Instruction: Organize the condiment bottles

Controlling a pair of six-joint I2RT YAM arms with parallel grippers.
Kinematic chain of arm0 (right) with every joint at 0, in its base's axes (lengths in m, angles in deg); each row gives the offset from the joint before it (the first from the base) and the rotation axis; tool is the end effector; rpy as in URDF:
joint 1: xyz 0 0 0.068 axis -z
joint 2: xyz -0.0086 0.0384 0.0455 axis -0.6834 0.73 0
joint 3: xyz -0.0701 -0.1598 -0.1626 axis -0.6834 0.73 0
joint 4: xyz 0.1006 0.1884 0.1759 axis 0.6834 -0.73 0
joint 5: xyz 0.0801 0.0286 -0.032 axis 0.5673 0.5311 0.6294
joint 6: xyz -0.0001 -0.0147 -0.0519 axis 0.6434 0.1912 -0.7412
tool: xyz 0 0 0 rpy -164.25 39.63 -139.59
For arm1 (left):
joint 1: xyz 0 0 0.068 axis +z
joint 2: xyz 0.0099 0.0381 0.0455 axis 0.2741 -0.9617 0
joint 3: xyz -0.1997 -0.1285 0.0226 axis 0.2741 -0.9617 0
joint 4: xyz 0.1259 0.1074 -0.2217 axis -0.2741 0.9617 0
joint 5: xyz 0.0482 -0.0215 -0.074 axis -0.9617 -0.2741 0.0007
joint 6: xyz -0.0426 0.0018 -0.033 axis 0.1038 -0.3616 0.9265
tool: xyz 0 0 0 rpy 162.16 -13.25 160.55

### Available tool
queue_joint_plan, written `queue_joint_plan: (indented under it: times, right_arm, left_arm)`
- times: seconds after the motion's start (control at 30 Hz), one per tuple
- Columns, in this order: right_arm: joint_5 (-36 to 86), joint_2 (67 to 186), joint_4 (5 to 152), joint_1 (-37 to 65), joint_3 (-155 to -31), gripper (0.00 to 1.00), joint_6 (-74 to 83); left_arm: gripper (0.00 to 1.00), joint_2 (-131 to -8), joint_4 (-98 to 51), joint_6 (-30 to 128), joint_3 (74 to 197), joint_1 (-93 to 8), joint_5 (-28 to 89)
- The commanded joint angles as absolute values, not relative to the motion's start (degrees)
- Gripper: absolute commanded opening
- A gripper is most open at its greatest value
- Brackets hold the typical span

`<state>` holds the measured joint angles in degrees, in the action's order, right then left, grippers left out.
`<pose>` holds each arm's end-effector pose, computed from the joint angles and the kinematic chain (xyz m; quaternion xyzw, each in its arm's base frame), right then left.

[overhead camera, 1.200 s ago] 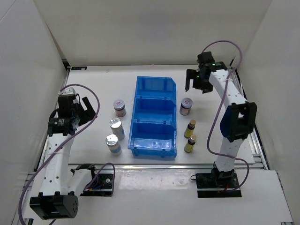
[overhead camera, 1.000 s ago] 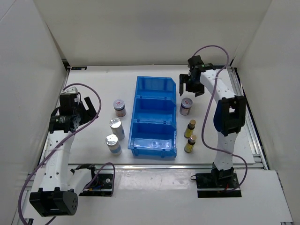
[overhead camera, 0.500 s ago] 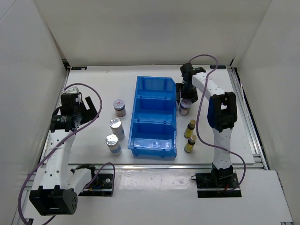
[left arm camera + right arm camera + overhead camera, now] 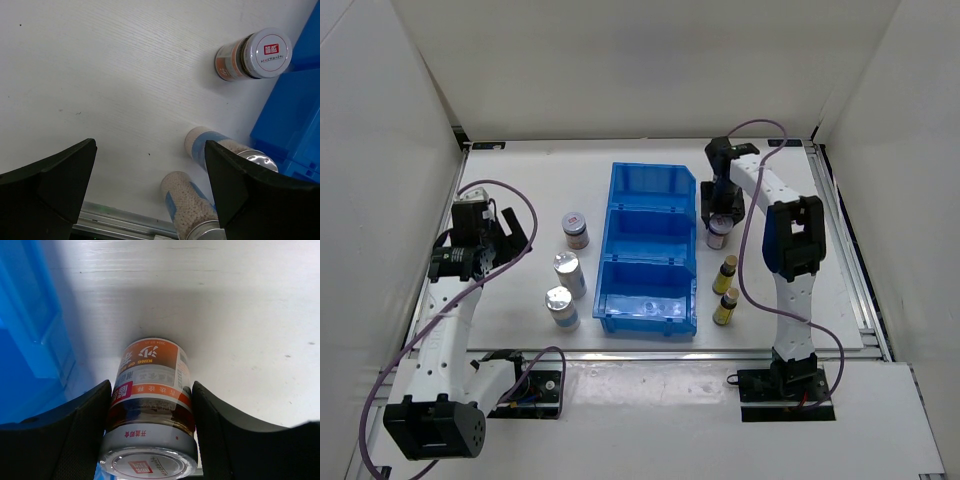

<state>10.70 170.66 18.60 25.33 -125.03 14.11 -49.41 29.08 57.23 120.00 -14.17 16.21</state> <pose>0.4218 0.1310 0.1715 -0.0068 0.9928 -0.0256 0.1168 0.2207 0.0103 0.2871 -0.1923 0.9141 -0.0080 0.3568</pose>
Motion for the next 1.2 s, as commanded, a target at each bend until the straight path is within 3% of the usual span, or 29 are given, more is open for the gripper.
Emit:
queue_joint_plan:
  times: [0.0,0.13,0.57,1.0,1.13,1.17]
  right_arm:
    - [7.97,168.78,14.83,25.45,-131.55,0.12,14.95]
    - [8.67,168.78,12.8,25.45,-142.51,0.0,15.48]
    - [25.55,179.41,18.42,20.79,-161.96,0.0,16.62]
    - [18.44,188.47,17.72,18.15,-162.15,0.0,17.24]
    - [15.8,188.47,17.11,17.1,-160.57,0.16,16.54]
    - [15.1,188.47,16.32,17.1,-161.18,0.34,16.54]
  left_arm:
    - [1.0,-48.9,27.84,58.62,118.89,-14.33,17.44]
    - [1.0,-48.9,27.84,60.03,117.83,-14.33,19.1]
    - [1.0,-47.85,26.79,60.03,116.78,-17.58,19.11]
    - [1.0,-48.9,26.79,54.41,120.37,-19.69,21.56]
    - [1.0,-50.74,25.91,51.94,123.19,-19.69,23.5]
    - [1.0,-51.44,25.21,49.85,124.67,-19.69,24.03]
